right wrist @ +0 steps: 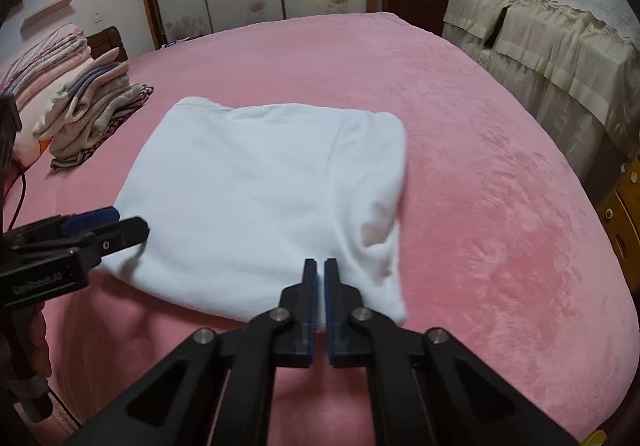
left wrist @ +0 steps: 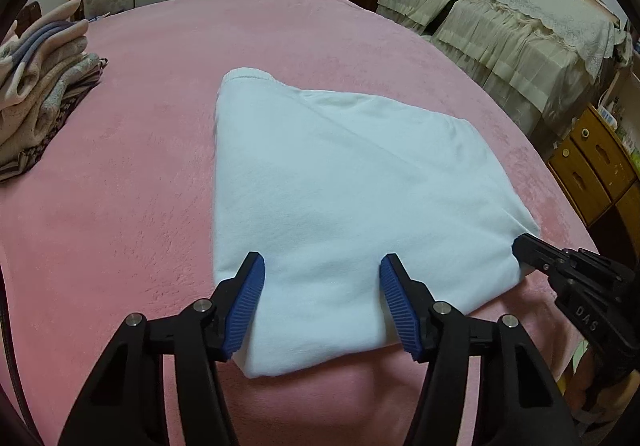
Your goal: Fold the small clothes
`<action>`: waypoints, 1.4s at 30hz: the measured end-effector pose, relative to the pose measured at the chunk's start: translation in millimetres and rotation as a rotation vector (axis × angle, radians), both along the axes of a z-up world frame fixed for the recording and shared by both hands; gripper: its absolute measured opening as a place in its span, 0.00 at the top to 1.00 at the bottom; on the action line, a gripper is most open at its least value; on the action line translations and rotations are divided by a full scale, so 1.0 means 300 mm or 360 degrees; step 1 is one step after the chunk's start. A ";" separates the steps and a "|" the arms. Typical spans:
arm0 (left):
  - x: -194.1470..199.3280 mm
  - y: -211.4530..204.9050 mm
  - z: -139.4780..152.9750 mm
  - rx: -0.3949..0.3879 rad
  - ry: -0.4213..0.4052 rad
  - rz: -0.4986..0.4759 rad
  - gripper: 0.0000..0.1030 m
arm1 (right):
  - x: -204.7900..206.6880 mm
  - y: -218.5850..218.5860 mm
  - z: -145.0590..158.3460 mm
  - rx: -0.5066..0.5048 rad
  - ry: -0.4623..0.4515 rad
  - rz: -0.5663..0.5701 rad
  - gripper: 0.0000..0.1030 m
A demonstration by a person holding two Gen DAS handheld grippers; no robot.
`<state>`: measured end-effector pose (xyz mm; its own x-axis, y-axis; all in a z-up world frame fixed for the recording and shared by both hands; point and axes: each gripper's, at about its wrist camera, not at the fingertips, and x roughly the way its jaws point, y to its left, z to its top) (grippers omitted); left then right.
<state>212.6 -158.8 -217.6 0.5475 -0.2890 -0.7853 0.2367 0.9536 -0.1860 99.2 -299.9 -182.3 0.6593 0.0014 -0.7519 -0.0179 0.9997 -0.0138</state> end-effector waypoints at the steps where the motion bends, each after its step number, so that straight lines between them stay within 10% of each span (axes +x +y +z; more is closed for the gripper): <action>1: -0.005 0.003 0.002 0.0005 -0.0006 -0.0003 0.42 | -0.004 -0.005 0.004 0.0009 0.0000 0.0005 1.00; 5: -0.006 0.013 0.017 0.0010 0.0011 0.0017 0.41 | -0.021 -0.009 0.026 0.0019 -0.0001 0.0008 1.00; 8: -0.008 0.030 0.043 -0.0005 0.0049 0.0053 0.19 | -0.035 -0.030 0.062 0.0084 -0.0005 -0.0002 0.96; 14: -0.037 0.089 0.141 -0.0051 0.0015 0.0132 0.11 | -0.072 -0.104 0.145 0.0177 -0.0083 -0.0082 0.56; 24: -0.068 0.192 0.261 -0.0183 0.0081 0.0227 0.01 | -0.098 -0.196 0.236 0.0319 -0.0096 -0.0117 0.41; 32: -0.022 0.212 0.260 -0.0233 0.0148 0.0209 0.01 | -0.052 -0.210 0.252 0.0355 -0.0037 -0.0075 0.17; 42: 0.174 0.146 0.092 -0.0271 0.0355 0.0052 0.01 | 0.191 -0.275 0.055 0.0796 0.0321 0.0017 0.16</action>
<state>265.0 -115.1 -189.9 0.3779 -0.4122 -0.8290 0.1413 0.9106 -0.3883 156.6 -382.5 -165.7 0.4997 0.3979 -0.7694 0.0190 0.8830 0.4689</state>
